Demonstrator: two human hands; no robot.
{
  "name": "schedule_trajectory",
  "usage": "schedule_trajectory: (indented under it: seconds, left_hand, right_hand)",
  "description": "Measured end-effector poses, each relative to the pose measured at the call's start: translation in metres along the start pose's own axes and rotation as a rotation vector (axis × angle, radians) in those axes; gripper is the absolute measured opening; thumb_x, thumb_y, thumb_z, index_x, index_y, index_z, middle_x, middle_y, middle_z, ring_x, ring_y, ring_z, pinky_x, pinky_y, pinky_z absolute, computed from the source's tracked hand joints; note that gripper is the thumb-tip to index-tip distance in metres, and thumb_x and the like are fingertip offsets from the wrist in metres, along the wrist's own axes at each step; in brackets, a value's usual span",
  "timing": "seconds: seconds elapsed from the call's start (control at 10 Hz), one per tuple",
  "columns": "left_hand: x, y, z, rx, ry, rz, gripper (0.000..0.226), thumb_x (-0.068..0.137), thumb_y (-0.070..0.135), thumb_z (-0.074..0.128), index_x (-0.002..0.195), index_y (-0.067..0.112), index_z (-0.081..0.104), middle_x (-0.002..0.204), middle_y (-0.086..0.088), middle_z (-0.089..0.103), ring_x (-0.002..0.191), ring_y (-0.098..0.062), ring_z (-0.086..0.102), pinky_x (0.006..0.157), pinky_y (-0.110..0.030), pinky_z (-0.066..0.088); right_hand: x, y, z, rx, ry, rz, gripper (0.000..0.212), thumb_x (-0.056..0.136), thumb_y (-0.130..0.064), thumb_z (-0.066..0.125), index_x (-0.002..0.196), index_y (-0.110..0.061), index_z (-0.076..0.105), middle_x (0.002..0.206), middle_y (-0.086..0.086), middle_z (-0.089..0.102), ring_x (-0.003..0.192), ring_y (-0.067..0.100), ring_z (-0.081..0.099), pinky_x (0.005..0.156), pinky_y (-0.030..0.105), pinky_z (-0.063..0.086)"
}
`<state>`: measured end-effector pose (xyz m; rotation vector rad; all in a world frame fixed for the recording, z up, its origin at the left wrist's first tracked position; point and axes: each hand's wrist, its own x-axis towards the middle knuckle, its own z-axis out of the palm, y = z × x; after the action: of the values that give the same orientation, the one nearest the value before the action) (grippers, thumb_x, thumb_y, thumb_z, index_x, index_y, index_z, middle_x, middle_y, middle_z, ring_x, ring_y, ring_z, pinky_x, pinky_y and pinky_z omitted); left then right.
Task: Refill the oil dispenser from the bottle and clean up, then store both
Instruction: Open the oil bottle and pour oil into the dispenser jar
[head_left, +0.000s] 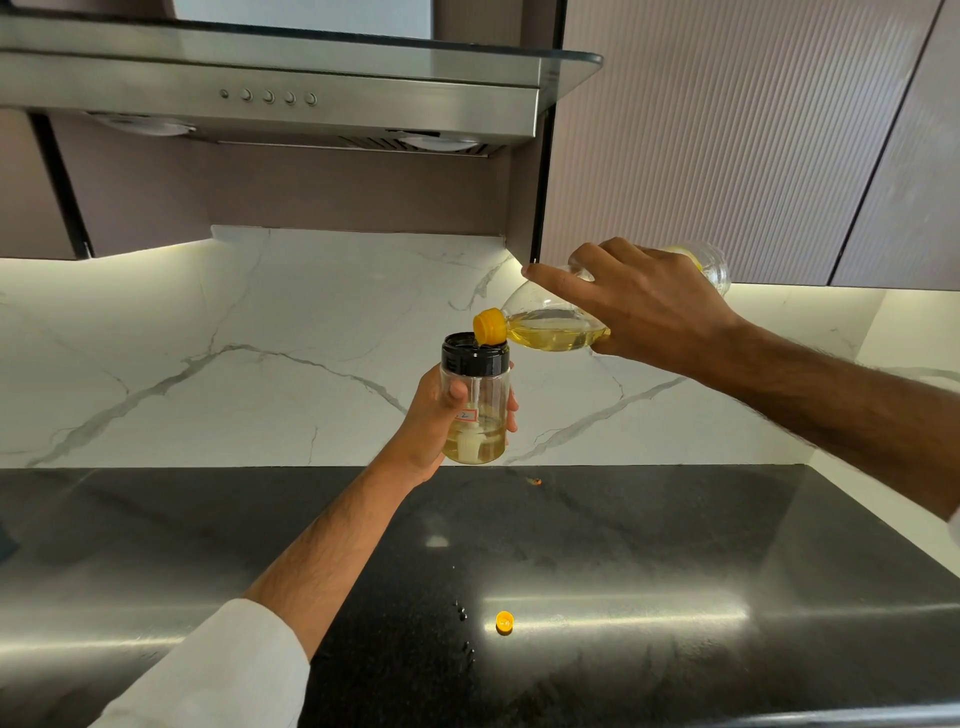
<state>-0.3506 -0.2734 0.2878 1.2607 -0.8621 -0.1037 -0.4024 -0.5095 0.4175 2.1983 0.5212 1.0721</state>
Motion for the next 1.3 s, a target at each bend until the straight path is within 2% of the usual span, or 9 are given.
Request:
schedule_trajectory:
  seconds: [0.4,1.3]
  left_hand:
    - [-0.0021,0.0024,0.0009,0.011,0.0,0.003,0.102,0.052,0.089,0.072,0.123,0.016,0.057,0.093,-0.003,0.076,0.079,-0.022,0.074,0.074,-0.041,0.062]
    - [-0.0023,0.0004,-0.0005,0.001,0.004,0.003,0.104,0.053,0.088,0.073,0.123,0.012,0.058,0.093,-0.008,0.075,0.078,-0.026,0.073,0.074,-0.042,0.061]
  right_hand:
    - [0.0002,-0.0001,-0.0004,0.015,0.011,-0.003,0.119,0.052,-0.036,0.101,0.146,-0.024,0.03,0.115,0.021,0.065,0.09,0.036,0.067,0.065,0.048,0.061]
    - [-0.0004,-0.0003,-0.0005,0.042,0.004,-0.009,0.119,0.054,-0.033,0.101,0.147,-0.025,0.027,0.117,0.022,0.064,0.092,0.038,0.066,0.065,0.048,0.06]
